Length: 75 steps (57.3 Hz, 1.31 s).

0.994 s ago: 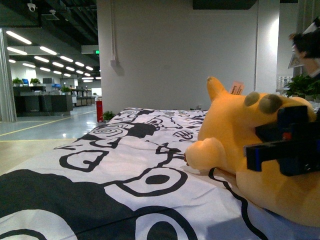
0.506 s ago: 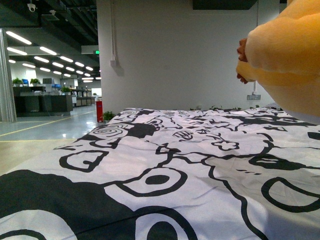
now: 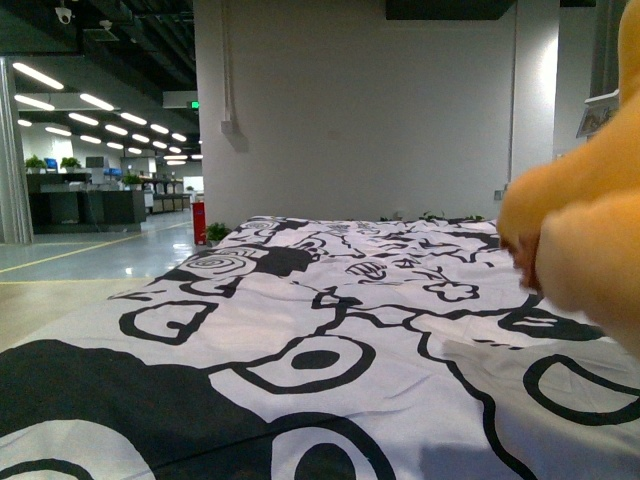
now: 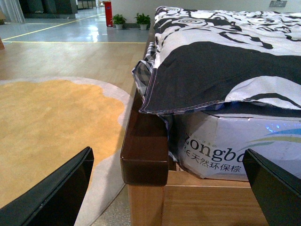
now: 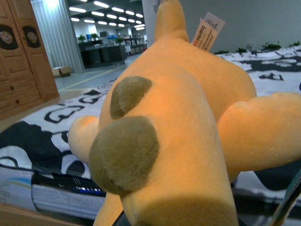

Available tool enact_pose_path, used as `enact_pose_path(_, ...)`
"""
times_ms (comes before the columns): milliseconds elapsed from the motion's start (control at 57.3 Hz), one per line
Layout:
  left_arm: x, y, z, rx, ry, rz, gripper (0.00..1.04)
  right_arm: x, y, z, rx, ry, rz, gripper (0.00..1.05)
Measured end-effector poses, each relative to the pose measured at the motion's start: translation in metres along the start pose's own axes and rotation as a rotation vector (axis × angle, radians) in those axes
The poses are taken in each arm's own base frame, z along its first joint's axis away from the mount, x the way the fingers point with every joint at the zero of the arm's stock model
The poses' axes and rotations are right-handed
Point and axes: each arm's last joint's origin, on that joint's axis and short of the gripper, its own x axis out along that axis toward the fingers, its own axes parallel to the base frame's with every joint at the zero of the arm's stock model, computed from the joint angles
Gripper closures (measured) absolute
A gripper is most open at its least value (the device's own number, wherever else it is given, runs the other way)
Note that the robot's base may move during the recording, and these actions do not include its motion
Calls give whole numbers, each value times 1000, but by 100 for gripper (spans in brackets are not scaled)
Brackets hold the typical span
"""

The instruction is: Put away toys

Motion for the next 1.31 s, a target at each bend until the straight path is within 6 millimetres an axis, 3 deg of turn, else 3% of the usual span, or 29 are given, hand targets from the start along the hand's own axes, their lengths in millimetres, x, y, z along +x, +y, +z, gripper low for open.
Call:
enact_pose_path(244, 0, 0, 0, 0, 0, 0, 6, -6, -9, -20, -2, 10, -56, 97)
enact_pose_path(1308, 0, 0, 0, 0, 0, 2, 6, -6, -8, -19, 17, 7, -27, 98)
